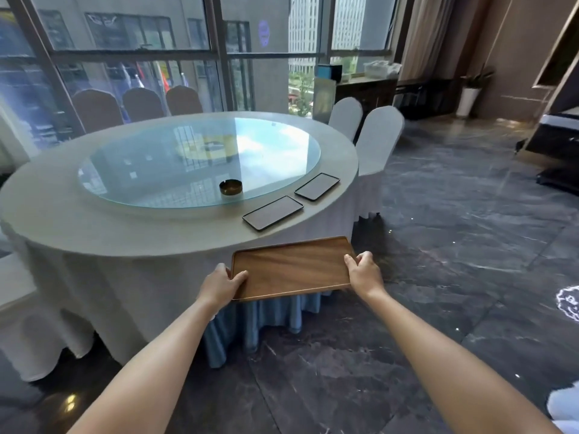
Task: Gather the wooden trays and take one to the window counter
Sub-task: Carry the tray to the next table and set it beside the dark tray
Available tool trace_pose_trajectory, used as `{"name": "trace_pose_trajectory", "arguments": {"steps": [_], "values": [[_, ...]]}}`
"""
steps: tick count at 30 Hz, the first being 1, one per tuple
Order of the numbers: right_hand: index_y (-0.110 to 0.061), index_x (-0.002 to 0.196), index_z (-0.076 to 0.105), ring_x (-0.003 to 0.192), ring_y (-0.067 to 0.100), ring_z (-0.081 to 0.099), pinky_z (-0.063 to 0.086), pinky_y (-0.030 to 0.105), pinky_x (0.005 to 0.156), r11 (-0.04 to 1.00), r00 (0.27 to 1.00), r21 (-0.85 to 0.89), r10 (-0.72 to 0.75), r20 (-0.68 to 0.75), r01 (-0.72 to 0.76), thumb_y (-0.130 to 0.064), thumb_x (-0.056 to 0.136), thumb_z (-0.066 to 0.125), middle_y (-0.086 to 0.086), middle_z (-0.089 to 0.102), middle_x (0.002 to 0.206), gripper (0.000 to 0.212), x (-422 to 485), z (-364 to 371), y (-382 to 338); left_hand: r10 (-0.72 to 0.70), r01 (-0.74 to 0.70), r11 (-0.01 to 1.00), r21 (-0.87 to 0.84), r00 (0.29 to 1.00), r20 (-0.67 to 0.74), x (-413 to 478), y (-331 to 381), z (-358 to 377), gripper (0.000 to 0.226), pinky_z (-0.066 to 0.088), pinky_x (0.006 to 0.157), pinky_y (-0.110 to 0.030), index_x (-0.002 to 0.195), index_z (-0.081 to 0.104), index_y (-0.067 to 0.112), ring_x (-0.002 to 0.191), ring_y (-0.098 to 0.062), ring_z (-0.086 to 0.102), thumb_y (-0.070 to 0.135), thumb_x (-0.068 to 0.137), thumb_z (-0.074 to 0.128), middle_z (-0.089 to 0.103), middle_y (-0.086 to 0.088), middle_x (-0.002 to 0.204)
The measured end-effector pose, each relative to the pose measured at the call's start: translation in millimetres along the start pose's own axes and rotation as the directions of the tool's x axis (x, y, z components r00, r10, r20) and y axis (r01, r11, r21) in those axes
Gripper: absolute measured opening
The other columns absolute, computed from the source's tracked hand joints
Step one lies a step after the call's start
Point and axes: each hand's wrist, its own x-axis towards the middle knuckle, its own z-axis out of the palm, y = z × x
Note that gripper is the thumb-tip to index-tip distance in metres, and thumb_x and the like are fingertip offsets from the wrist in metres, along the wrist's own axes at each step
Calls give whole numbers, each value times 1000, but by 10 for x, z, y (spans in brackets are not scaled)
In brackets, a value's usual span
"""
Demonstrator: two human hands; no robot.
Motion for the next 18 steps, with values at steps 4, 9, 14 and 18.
{"name": "trace_pose_trajectory", "arguments": {"steps": [4,9,14,18], "values": [[0,118,43,99,32,53,36,32,75,1000,998,-13,-24,64,25,-33,96,41,20,58,120,40,851,201,-8,-82,83,996,-15,997,9,675,169,242,34,42,69,-33,94,43,9,86,-26,52,42,91,50,54,-9,97],[-1,119,41,87,24,47,37,34,74,998,985,-38,-43,169,50,-35,97,38,20,57,118,41,1892,303,-118,-176,176,984,-13,984,-18,1431,552,486,39,48,88,-41,108,49,3,104,-34,58,39,95,42,59,-15,109],[-2,114,41,88,28,49,36,33,72,988,961,-98,-90,261,119,-35,98,35,22,58,116,37,2711,428,-283,-257,256,966,-21,965,-42,2042,759,612,43,46,80,-38,111,51,-2,94,-35,59,36,97,36,61,-23,115],[-1,119,41,86,25,46,35,34,73,977,937,-137,-111,332,164,-34,99,30,22,58,114,40,3272,668,-370,-320,318,947,-42,945,-69,2486,780,754,41,47,88,-43,109,51,-4,107,-40,57,32,99,32,59,-25,117]]}}
